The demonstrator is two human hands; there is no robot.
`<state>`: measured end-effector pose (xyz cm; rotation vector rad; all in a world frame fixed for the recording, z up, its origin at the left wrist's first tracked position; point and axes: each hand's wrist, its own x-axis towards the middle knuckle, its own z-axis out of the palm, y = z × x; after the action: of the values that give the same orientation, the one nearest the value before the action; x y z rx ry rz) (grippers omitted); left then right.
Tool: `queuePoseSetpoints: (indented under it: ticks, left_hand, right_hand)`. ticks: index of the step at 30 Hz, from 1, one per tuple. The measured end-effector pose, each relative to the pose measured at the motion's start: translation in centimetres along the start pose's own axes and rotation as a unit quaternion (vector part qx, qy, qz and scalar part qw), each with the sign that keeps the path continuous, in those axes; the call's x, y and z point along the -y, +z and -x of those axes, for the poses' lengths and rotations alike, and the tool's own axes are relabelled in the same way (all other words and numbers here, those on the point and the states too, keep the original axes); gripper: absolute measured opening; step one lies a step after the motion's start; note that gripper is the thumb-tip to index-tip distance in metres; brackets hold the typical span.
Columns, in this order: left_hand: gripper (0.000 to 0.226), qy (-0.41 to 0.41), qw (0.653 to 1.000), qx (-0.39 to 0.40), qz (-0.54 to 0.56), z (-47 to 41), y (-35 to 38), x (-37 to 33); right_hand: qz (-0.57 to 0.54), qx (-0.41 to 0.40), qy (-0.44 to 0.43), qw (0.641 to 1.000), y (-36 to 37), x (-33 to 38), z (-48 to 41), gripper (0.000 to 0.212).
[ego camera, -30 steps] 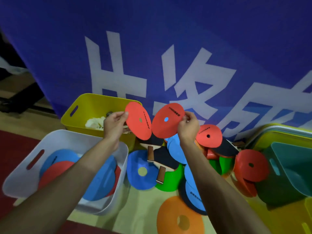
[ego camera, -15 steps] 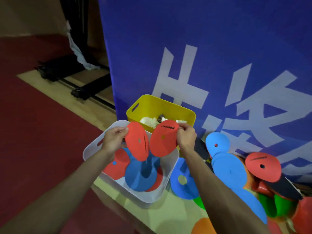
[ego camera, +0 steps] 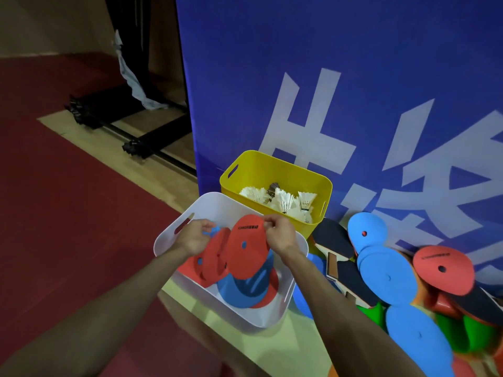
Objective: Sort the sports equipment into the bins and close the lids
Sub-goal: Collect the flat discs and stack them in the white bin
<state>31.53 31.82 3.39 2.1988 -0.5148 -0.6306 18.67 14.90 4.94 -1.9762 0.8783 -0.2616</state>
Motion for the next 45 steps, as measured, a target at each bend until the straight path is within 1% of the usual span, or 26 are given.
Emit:
queuePoseSetpoints:
  ticks: [2, 5, 9, 11, 14, 15, 17, 20, 23, 25, 29, 31, 35, 38, 41, 45]
  left_hand:
    - [0.035, 0.024, 0.999, -0.023, -0.015, 0.0, -0.2, -0.2]
    - [0.035, 0.047, 0.998, -0.035, 0.015, 0.3, -0.3, -1.1]
    - [0.037, 0.068, 0.997, -0.016, 0.037, 0.7, 0.3, -2.4]
    - [0.037, 0.075, 0.996, -0.006, 0.046, 0.8, 0.9, -3.1]
    - [0.038, 0.095, 0.994, 0.004, 0.048, 0.9, 2.2, -4.7]
    - [0.039, 0.104, 0.993, 0.005, 0.047, 1.0, 2.7, -5.3]
    - [0.038, 0.119, 0.992, 0.008, 0.046, 1.2, 3.9, -6.8]
    - [0.029, 0.145, 0.987, 0.031, 0.058, 1.4, 6.3, -9.5]
    - [0.025, 0.171, 0.982, 0.051, 0.061, 2.0, 9.1, -12.5]
    - [0.023, 0.193, 0.977, 0.070, 0.060, 2.5, 11.2, -14.4]
    - [0.034, 0.212, 0.969, 0.110, 0.054, 3.5, 15.9, -17.6]
    - [0.036, 0.205, 0.968, 0.133, 0.054, 4.1, 18.3, -18.8]
    - [0.028, 0.180, 0.966, 0.182, 0.049, 5.1, 23.4, -20.5]
    - [0.023, 0.137, 0.966, 0.214, 0.043, 5.3, 27.4, -20.9]
    - [0.019, 0.054, 0.966, 0.249, 0.050, 5.6, 31.5, -20.9]
    - [0.028, -0.102, 0.945, 0.281, 0.132, 5.8, 36.3, -20.2]
  right_hand:
    - [0.000, 0.015, 0.008, 1.000, 0.5, -0.1, 0.1, 0.031]
    - [0.009, 0.039, 0.023, 0.999, 1.1, -0.5, 0.1, 0.027]
    - [0.022, 0.063, 0.070, 0.995, 1.1, -1.7, 0.5, 0.024]
    - [0.032, 0.059, 0.079, 0.995, 0.4, -2.1, 0.8, 0.025]
    - [0.096, 0.029, 0.045, 0.994, -1.2, -2.9, 0.8, 0.030]
    - [0.098, 0.021, 0.039, 0.994, -1.9, -3.1, 0.9, 0.029]
    - [0.062, 0.015, 0.038, 0.997, -3.3, -3.6, 0.8, 0.027]
    - [0.011, -0.004, 0.038, 0.999, -6.1, -4.4, 1.2, 0.025]
    - [-0.007, -0.042, 0.023, 0.999, -9.4, -5.7, 1.7, 0.025]
    - [-0.017, -0.069, 0.031, 0.997, -11.7, -7.2, 2.1, 0.025]
    - [-0.024, -0.117, 0.061, 0.991, -16.3, -11.1, 3.3, 0.022]
    - [-0.054, -0.133, 0.092, 0.985, -18.3, -13.4, 4.1, 0.022]
    - [-0.085, -0.165, 0.145, 0.972, -21.7, -18.8, 5.8, 0.021]
    - [-0.091, -0.182, 0.184, 0.962, -23.4, -23.1, 6.8, 0.024]
    - [-0.083, -0.187, 0.222, 0.953, -24.7, -27.1, 7.7, 0.026]
    - [-0.062, -0.186, 0.268, 0.943, -26.1, -31.3, 8.6, 0.029]
